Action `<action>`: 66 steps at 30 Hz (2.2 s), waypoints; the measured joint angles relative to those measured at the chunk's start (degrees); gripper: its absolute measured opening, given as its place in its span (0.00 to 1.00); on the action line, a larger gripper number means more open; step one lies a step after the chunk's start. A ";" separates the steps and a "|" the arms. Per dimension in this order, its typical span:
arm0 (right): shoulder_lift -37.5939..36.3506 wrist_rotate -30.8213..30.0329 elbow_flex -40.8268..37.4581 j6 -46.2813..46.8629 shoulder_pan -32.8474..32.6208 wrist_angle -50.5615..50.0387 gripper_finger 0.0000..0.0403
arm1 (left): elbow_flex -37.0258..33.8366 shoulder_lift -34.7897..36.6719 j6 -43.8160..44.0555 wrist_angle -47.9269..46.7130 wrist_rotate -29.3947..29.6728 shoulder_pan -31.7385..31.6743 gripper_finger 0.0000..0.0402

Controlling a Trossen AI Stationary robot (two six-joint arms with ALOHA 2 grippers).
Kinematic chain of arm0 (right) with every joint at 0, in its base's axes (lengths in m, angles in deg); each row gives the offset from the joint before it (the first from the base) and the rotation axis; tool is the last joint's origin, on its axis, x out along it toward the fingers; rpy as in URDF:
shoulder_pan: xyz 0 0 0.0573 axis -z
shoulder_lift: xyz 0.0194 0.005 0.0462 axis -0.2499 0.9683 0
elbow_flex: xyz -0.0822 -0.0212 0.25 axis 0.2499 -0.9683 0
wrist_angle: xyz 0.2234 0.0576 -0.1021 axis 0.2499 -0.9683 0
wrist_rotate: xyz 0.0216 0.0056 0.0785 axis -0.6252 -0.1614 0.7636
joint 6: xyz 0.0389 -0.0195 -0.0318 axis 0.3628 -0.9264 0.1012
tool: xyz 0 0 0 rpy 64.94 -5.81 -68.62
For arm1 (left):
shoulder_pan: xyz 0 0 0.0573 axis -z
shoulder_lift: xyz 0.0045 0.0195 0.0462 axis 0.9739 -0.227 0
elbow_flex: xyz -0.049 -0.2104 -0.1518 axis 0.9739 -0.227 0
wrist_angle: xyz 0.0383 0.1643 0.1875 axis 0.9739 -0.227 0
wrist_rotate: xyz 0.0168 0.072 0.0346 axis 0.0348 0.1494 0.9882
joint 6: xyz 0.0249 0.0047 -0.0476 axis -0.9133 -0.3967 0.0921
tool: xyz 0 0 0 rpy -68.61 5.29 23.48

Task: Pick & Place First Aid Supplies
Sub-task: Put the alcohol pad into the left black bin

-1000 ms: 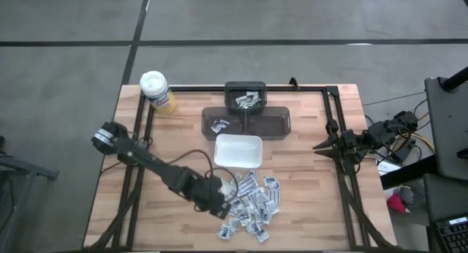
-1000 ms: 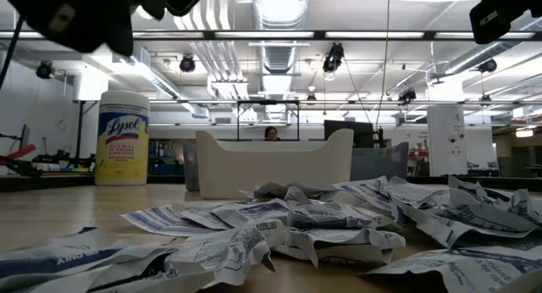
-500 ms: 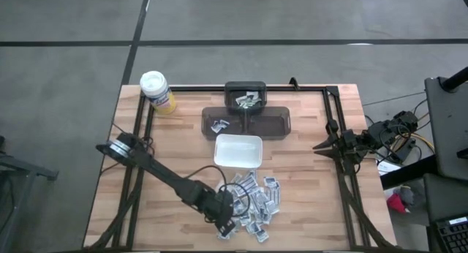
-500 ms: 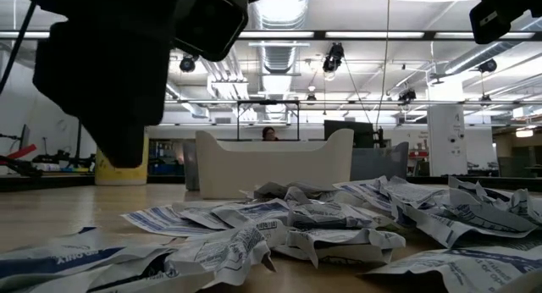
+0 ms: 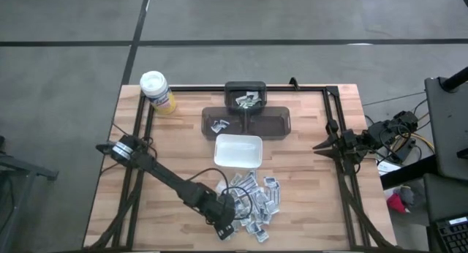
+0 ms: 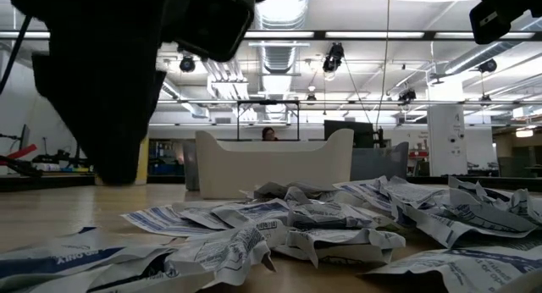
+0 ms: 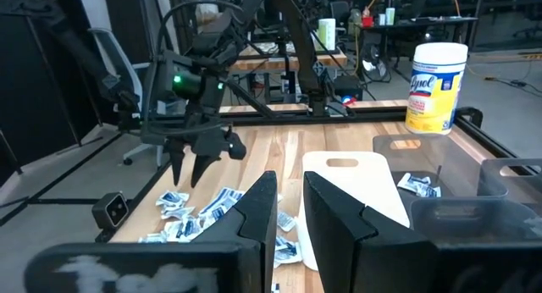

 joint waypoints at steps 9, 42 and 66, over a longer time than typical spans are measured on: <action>0.00 0.00 -0.02 -0.02 0.02 0.00 0.15 | 1.16 -2.94 3.73 -1.57 -1.01 0.05 0.34; 0.00 0.02 0.00 1.00 0.01 0.02 0.15 | 0.76 -4.12 7.78 -1.54 -1.34 0.03 0.06; -0.04 0.04 0.00 1.51 0.00 0.02 0.15 | 0.85 1.43 5.12 -3.42 3.51 -0.75 0.00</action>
